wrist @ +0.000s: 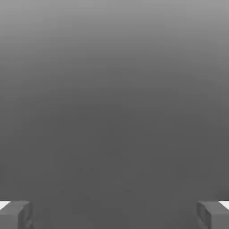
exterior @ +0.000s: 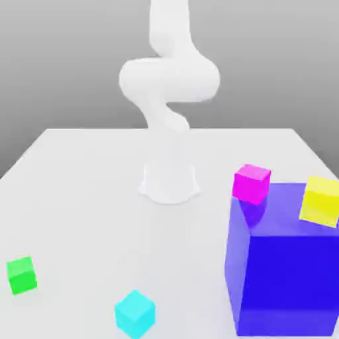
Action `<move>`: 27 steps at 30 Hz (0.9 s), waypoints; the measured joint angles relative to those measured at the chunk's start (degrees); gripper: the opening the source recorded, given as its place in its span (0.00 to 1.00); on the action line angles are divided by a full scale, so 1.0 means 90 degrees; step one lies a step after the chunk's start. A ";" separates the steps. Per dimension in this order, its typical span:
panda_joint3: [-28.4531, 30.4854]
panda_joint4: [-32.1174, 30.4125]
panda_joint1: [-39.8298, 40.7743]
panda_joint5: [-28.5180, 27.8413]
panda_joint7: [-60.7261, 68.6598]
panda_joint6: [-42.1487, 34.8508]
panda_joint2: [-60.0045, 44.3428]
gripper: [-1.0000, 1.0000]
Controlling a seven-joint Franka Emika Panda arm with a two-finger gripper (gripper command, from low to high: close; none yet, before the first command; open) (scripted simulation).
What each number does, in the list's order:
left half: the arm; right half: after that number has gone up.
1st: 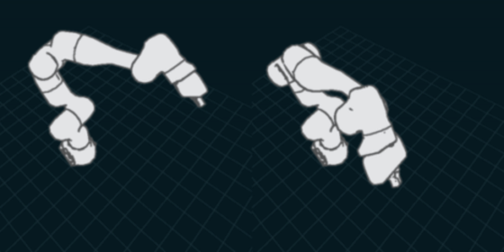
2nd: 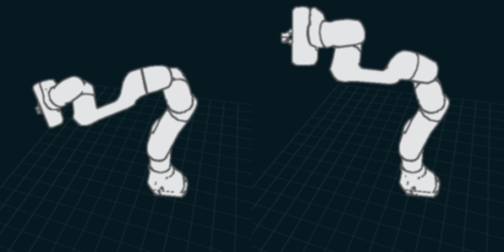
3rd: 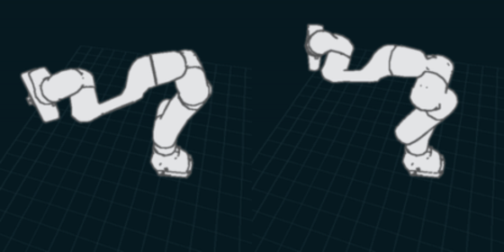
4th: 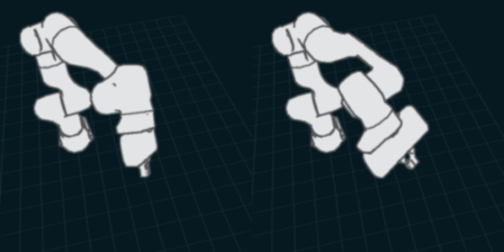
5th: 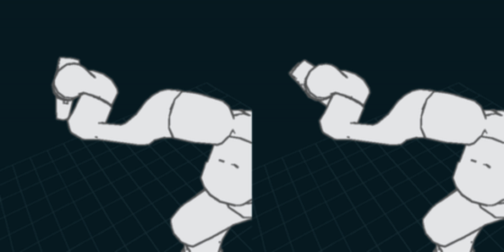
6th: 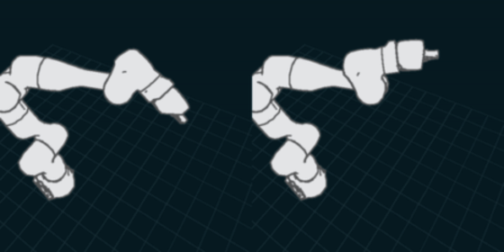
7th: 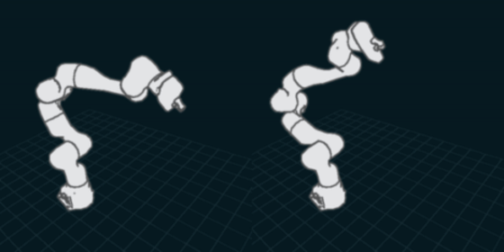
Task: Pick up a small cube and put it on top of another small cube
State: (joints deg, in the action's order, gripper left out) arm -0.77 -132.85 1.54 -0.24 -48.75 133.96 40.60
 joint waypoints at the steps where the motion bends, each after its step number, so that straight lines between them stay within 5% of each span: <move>1: -0.0035 -0.0052 0.0070 -0.0014 -0.0144 0.0108 -0.0251 0.50; 27: -0.0178 -0.1145 0.0959 -0.0178 -0.3248 0.2804 -0.6259 0.50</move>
State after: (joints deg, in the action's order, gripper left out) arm -2.38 -143.15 10.18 -1.84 -77.98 159.19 -15.74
